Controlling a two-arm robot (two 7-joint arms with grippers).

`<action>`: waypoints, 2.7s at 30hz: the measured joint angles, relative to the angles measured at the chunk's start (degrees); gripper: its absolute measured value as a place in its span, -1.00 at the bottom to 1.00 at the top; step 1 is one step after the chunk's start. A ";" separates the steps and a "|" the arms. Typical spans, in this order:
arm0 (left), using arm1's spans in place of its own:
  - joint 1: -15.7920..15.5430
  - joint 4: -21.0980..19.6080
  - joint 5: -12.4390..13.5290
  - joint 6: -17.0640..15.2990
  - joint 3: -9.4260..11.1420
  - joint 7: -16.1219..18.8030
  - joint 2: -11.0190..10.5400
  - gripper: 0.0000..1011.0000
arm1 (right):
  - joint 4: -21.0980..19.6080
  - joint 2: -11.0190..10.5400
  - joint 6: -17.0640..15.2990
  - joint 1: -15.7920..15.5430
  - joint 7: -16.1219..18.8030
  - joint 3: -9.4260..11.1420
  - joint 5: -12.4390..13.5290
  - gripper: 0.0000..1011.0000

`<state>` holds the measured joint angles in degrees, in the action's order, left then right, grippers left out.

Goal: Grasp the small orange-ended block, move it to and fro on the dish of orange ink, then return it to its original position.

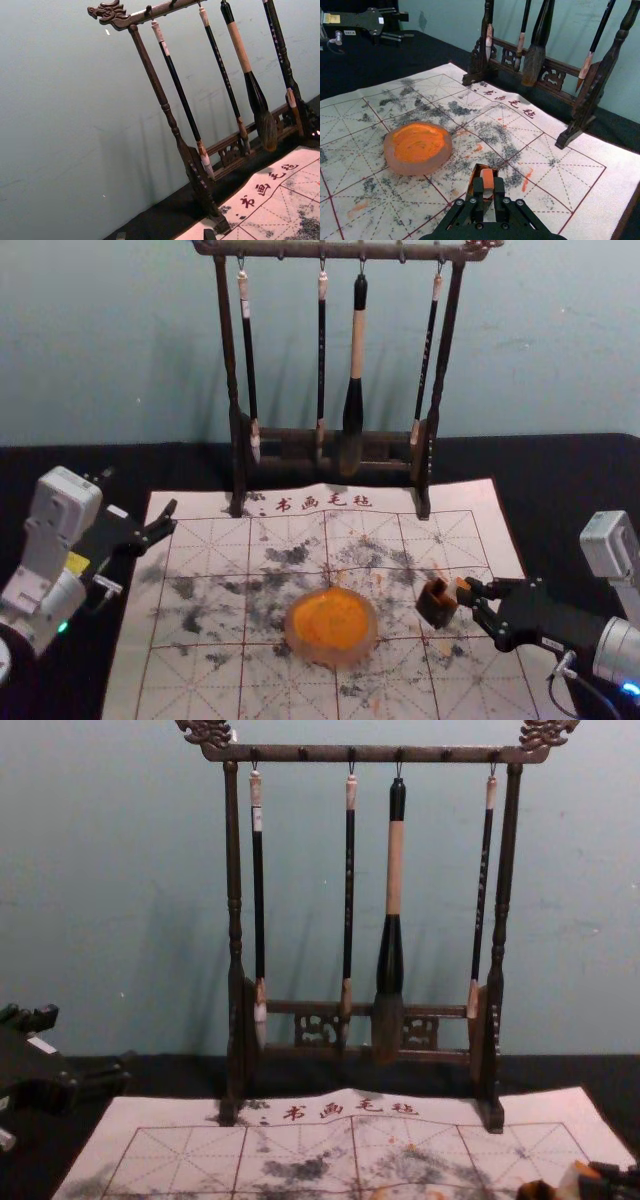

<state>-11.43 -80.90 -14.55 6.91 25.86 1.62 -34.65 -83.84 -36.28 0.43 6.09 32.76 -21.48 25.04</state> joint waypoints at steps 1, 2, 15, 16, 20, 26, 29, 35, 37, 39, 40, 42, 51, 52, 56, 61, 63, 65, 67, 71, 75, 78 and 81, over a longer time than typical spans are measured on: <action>0.00 0.00 0.00 0.00 0.00 0.00 0.00 0.98 | 0.00 0.00 0.00 0.00 0.00 0.00 0.00 -0.82; 0.00 0.00 0.00 0.00 0.00 0.00 0.00 0.98 | 0.00 0.00 0.00 0.00 0.00 0.00 0.00 -0.82; 0.00 0.00 0.00 0.00 0.00 0.00 0.00 0.98 | -0.08 0.00 -0.04 0.00 0.12 0.07 -0.03 -0.82; 0.00 0.00 0.00 0.00 0.00 0.00 0.00 0.98 | -0.10 0.00 -0.06 0.00 0.17 0.10 -0.03 -0.82; 0.00 0.00 0.00 0.00 0.00 0.00 0.00 0.98 | -0.17 0.04 -0.27 -0.02 0.41 0.29 0.21 -0.82; 0.00 0.00 0.00 0.00 0.00 0.00 0.00 0.98 | -0.31 0.10 -0.35 -0.07 0.66 0.54 0.62 -0.82; 0.00 0.00 0.00 0.00 0.00 0.00 0.00 0.98 | -0.53 0.09 -0.40 -0.16 0.74 0.71 0.91 -0.82; 0.00 0.00 0.00 0.00 0.00 0.00 0.00 0.98 | -1.04 -0.14 -0.40 -0.39 0.98 1.05 1.51 -0.82; 0.00 0.00 0.00 0.00 0.00 0.00 0.00 0.98 | -1.23 -0.22 -0.38 -0.46 1.03 1.17 1.67 -0.82; 0.00 0.00 0.00 0.00 0.00 0.00 0.00 0.98 | -1.57 -0.35 -0.38 -0.55 1.03 1.31 1.85 -0.82; 0.00 0.00 0.00 0.00 0.00 0.00 0.00 0.98 | -1.73 -0.42 -0.38 -0.60 1.03 1.40 1.95 -0.82; 0.00 0.00 0.00 0.00 0.00 0.00 0.00 0.98 | -2.37 -0.68 -0.35 -0.85 1.00 1.71 2.24 -0.82; 0.00 0.00 0.00 0.00 0.00 0.00 0.00 0.98 | -5.75 -1.81 0.20 -2.34 0.58 3.20 3.52 -0.82; 0.00 0.00 0.00 0.00 0.00 0.00 0.00 0.98 | -5.99 -1.85 0.24 -2.43 0.52 3.32 3.61 -0.82; 0.00 0.00 0.00 0.00 0.00 0.00 0.00 0.98 | -6.76 -1.97 0.44 -2.40 0.41 3.57 3.81 -0.82; 0.00 0.00 0.00 0.00 0.00 0.00 0.00 0.98 | -6.78 -1.87 0.48 -1.25 0.65 2.96 3.34 -0.82; 0.00 0.00 0.00 0.00 0.00 0.00 0.00 0.98 | -6.67 -1.74 0.48 -0.72 0.78 2.57 2.98 -0.82; 0.00 0.00 0.00 0.00 0.00 0.00 0.00 0.98 | -6.17 -1.34 0.46 0.48 1.17 1.66 2.30 -0.82; 0.00 0.00 0.00 0.00 0.00 0.00 0.00 0.98 | -5.80 -1.08 0.46 1.16 1.44 1.02 1.80 -0.82; 0.00 0.00 0.00 0.00 0.00 0.00 0.00 0.98 | -5.03 -0.45 0.43 2.81 2.28 -0.52 0.72 -0.82; 0.00 0.00 0.00 0.00 0.00 0.00 0.00 0.98 | -4.21 0.13 0.37 4.39 3.19 -2.06 -0.15 -0.82; 0.00 0.00 0.00 0.00 0.00 0.00 0.00 0.98 | -3.22 0.68 0.35 5.99 4.32 -3.72 -1.00 -0.82; 0.00 0.00 0.00 0.00 0.00 0.00 0.00 0.98 | -2.55 1.00 0.37 6.97 5.19 -4.73 -1.46 -0.82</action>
<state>-11.44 -80.90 -14.55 6.91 25.86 1.62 -34.65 -86.39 -35.28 0.80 13.06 37.96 -26.22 23.57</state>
